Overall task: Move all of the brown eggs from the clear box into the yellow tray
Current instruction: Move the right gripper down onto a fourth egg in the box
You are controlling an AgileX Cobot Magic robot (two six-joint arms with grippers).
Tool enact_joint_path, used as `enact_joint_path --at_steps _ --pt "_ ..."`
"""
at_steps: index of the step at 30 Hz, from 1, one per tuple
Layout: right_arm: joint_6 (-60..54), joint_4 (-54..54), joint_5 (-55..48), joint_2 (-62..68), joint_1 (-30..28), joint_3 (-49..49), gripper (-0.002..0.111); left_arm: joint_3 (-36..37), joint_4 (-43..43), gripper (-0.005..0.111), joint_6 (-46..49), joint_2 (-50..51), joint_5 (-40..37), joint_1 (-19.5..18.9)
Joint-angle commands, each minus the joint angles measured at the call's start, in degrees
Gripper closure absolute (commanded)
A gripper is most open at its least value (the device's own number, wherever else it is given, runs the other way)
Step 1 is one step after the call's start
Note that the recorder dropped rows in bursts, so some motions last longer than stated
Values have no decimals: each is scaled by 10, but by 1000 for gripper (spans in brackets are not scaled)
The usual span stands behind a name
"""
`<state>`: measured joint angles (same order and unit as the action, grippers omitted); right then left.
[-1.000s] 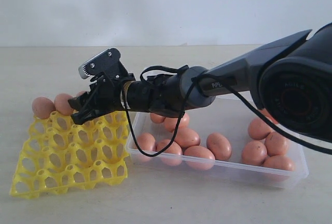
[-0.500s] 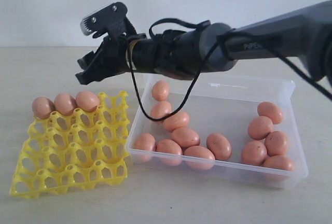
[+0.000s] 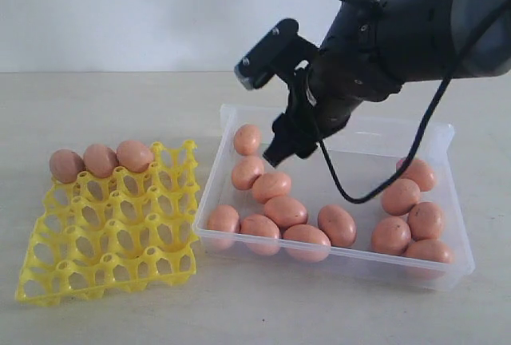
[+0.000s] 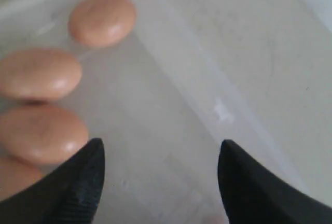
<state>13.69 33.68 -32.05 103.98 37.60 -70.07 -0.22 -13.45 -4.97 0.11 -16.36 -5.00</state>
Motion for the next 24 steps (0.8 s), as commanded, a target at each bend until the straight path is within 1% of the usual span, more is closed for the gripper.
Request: enact_joint_path --at_steps 1,7,15,24 --pt "-89 -87 -74 -7 -4 25 48 2 1 85 -1 -1 1 -1" --pt "-133 -161 -143 -13 -4 46 48 2 1 85 -1 -1 1 -1" --pt "-145 -211 -148 -43 -4 63 48 2 1 85 -1 -1 1 -1" --pt "-151 -225 -131 -45 -4 63 48 2 1 85 -1 -1 1 -1"
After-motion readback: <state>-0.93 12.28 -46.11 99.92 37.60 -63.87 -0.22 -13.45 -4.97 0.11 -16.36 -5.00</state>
